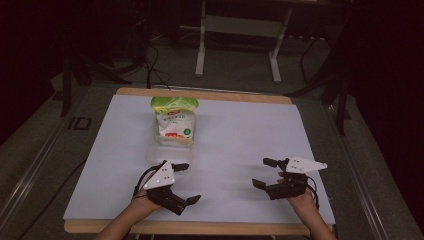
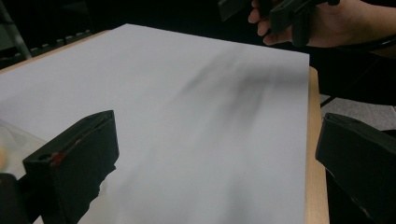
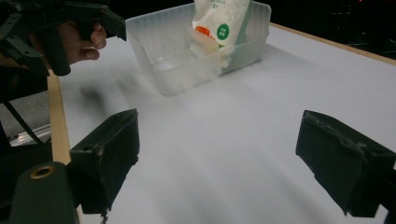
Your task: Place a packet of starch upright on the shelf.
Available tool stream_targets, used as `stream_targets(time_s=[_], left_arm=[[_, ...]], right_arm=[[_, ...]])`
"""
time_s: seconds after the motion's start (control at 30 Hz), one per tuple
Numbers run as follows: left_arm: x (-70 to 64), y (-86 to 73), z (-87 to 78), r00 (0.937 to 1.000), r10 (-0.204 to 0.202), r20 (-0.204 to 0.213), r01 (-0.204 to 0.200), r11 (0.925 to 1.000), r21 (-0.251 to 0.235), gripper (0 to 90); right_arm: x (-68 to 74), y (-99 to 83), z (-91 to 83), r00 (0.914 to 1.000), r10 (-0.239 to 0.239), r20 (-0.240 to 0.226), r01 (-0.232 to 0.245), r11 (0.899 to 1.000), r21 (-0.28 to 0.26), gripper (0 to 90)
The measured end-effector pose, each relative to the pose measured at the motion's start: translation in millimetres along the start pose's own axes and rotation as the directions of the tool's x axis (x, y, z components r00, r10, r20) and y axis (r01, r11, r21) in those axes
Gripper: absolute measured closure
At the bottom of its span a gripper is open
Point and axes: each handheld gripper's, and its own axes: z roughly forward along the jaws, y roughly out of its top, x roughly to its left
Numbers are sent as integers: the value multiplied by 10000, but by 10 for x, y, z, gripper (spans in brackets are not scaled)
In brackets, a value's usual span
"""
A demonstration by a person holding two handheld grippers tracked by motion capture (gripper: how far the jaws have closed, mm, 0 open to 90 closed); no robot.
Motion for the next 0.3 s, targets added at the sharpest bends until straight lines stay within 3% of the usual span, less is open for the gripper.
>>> stream_targets(time_s=[0.3], left_arm=[[-8, 2, 13, 10000, -32, 87, 33, 10000, -48, 0]], right_arm=[[23, -14, 35, 9999, -155, -19, 155, 9997, 182, 134]])
